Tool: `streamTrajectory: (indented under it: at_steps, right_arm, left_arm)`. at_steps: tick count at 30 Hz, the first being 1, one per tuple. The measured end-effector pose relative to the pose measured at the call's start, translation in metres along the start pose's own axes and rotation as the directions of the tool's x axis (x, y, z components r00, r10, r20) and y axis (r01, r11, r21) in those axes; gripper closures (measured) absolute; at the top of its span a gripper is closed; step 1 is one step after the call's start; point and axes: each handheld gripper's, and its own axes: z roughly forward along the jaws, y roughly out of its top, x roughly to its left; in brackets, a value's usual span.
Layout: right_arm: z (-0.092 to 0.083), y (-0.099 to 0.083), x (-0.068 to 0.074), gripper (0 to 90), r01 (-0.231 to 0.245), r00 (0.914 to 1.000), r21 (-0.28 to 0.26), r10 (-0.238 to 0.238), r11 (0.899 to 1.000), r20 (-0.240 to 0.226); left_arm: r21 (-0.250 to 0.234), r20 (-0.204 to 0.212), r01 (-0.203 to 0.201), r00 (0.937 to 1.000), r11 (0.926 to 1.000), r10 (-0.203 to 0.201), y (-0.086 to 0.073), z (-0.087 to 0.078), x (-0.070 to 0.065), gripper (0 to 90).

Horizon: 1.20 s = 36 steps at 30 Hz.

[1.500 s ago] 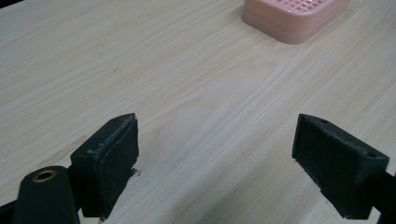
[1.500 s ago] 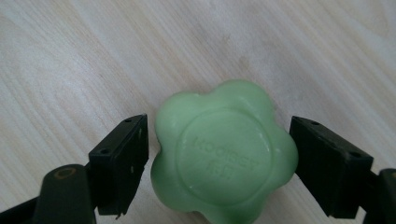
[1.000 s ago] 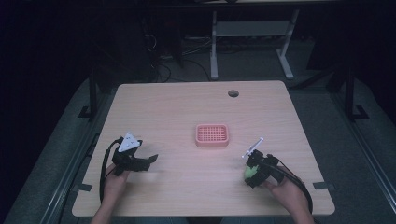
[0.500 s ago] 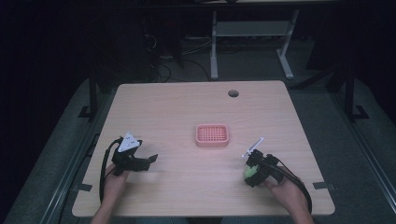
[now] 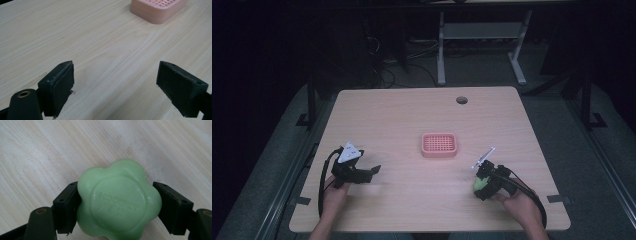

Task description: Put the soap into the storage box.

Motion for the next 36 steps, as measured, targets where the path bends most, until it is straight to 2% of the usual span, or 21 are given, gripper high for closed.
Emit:
streamTrajectory:
  at_steps: [15,36]
  right_arm:
    - [-0.010,0.002,0.000,25.9,0.011,0.9999,-0.021,-0.011,1.000,0.007]
    - [-0.027,0.013,-0.010,25.9,0.016,0.9990,-0.096,-0.020,0.995,-0.040]
  left_arm:
    - [-0.003,0.000,0.000,1.0000,1.0000,0.000,0.000,0.000,0.000,14.4]
    - [-0.002,-0.001,-0.001,1.0000,1.0000,0.001,0.000,-0.001,0.000,14.4]
